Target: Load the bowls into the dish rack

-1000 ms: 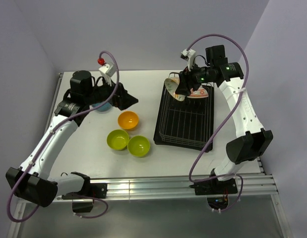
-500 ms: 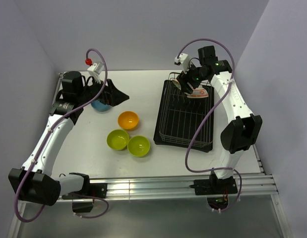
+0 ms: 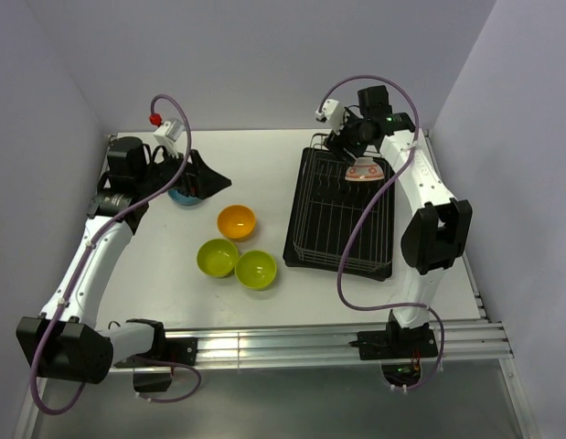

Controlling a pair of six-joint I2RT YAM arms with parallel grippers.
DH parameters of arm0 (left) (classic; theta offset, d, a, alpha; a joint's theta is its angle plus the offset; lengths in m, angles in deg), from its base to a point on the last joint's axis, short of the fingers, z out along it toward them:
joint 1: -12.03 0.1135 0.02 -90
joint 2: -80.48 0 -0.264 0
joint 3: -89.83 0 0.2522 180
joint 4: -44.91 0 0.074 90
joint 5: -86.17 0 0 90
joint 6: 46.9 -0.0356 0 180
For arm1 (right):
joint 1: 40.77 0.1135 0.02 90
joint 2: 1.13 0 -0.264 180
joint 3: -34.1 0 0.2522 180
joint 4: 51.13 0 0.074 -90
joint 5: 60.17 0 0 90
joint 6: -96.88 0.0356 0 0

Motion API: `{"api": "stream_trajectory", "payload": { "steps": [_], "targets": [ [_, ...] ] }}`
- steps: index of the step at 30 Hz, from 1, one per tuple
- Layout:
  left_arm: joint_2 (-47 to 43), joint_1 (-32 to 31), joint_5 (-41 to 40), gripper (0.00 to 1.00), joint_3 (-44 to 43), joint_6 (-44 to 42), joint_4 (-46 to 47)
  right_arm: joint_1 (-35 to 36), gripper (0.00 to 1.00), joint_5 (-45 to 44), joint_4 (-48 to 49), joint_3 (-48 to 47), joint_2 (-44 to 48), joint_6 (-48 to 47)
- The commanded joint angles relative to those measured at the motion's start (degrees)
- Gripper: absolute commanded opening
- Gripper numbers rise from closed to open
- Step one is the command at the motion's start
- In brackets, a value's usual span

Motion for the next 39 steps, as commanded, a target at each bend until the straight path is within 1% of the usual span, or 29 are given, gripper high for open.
{"api": "stream_trajectory", "payload": {
  "steps": [1,13,31,39],
  "targets": [
    [-1.9,0.7,1.7,1.00,0.5,-0.1,2.5,1.4,0.00,-1.9,7.2,0.5,-0.1,-3.2],
    [-1.7,1.5,2.5,0.99,0.8,-0.6,2.4,3.4,0.00,-4.7,11.2,5.8,-2.7,-7.5],
    [-1.0,2.0,2.5,1.00,0.9,-1.6,1.9,5.4,0.00,-10.2,16.6,14.4,-3.3,-16.5],
    [-0.7,2.0,2.8,1.00,0.8,-1.9,1.7,6.0,0.01,-12.7,15.8,15.1,-3.8,-17.8]
  ]
}}
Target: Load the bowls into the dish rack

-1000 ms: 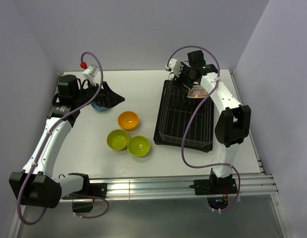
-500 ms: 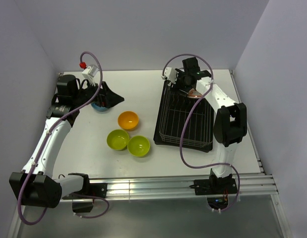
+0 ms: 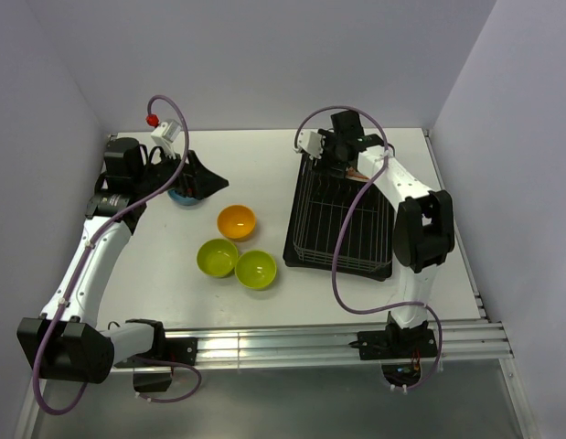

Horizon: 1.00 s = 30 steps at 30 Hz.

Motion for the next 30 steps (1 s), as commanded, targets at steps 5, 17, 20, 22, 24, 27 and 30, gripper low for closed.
{"api": "stream_trajectory", "payload": {
  "steps": [5,17,20,22,24,27,30],
  "targets": [
    [-0.2,0.2,1.3,0.99,0.0,-1.3,1.7,0.4,0.00,-2.7,0.3,3.0,-0.2,-4.2],
    [-0.8,0.2,1.3,1.00,0.0,-1.3,1.7,0.2,0.00,-3.1,-2.6,0.7,0.6,-6.5],
    [-1.0,0.2,1.3,1.00,0.3,-1.4,1.7,-0.2,0.00,-3.4,-3.3,-0.8,0.2,-7.3],
    [-1.1,0.2,1.3,0.99,0.6,-1.4,1.9,-0.4,0.00,-3.7,-3.9,-1.3,-0.1,-7.7],
    [-1.1,0.2,1.3,0.99,0.7,-1.3,2.1,-0.4,0.00,-4.2,-4.0,-1.4,-0.2,-8.5],
    [-0.9,0.2,1.4,1.00,0.7,-1.4,2.1,-0.4,0.02,-4.8,-4.0,-1.1,-0.1,-9.1],
    [-0.8,0.2,1.4,1.00,0.7,-1.5,2.0,-0.6,0.02,-4.7,-4.4,-1.4,0.0,-9.2]
  ]
}}
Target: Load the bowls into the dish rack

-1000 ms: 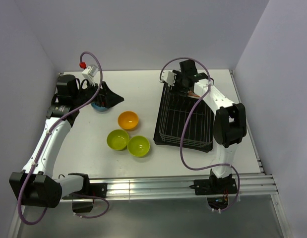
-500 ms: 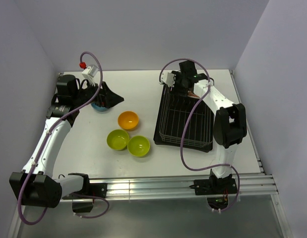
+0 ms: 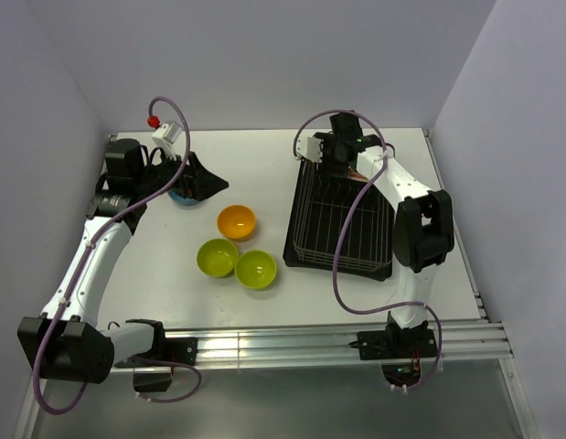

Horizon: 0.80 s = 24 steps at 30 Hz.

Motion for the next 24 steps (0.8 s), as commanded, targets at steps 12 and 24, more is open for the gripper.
{"api": "stream_trajectory", "payload": {
  "steps": [12,24],
  "targets": [
    [-0.4,0.2,1.5,0.99,-0.3,-0.6,2.2,-0.7,0.16,-2.0,-4.3,-0.3,0.4,-1.7],
    [-0.2,0.2,1.7,1.00,0.0,-0.8,2.8,-0.3,0.16,-4.3,-0.8,3.6,1.6,-9.1]
  ]
}}
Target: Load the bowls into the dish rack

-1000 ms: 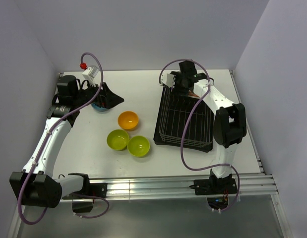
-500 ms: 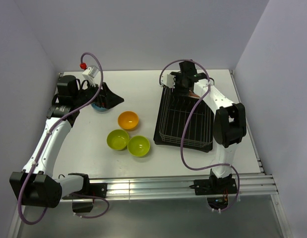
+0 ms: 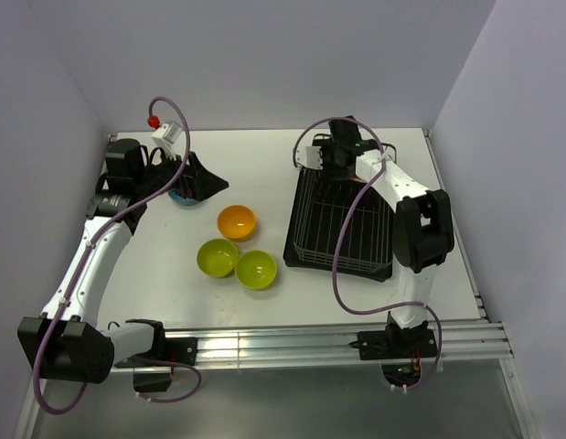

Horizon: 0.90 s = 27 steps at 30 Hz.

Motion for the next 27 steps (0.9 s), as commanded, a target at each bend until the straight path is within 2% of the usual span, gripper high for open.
{"api": "stream_trajectory", "payload": {
  "steps": [1,4,5,9,10,11,13,27],
  "targets": [
    [-0.1,0.2,1.6,1.00,0.0,-0.8,2.8,-0.4,0.19,-3.5,-2.7,0.8,1.6,-1.2],
    [0.1,0.3,1.6,0.99,-0.1,-1.1,2.3,-0.2,0.36,-3.6,-1.2,1.5,1.9,-0.8],
    [0.1,0.3,1.5,1.00,-0.2,-1.2,2.3,-0.2,0.46,-3.5,-0.9,1.7,2.0,-0.7],
    [0.1,0.2,1.5,0.99,-0.2,-1.3,2.2,0.0,0.61,-3.2,-0.7,1.7,2.4,0.1],
    [0.1,0.2,1.5,1.00,-0.2,-1.4,2.2,0.1,0.62,-3.1,-0.7,1.7,2.5,0.4],
    [0.1,0.2,1.5,1.00,-0.4,-1.5,2.0,0.3,0.69,-3.0,-0.8,1.6,2.5,0.5],
    [0.3,0.2,1.3,0.99,-0.4,-1.7,1.8,0.6,0.76,-2.9,-1.1,1.6,3.0,0.6],
    [0.1,0.2,1.1,0.99,-1.2,-2.1,1.4,1.7,0.79,-3.9,-2.4,3.2,4.6,-0.2]
  ]
}}
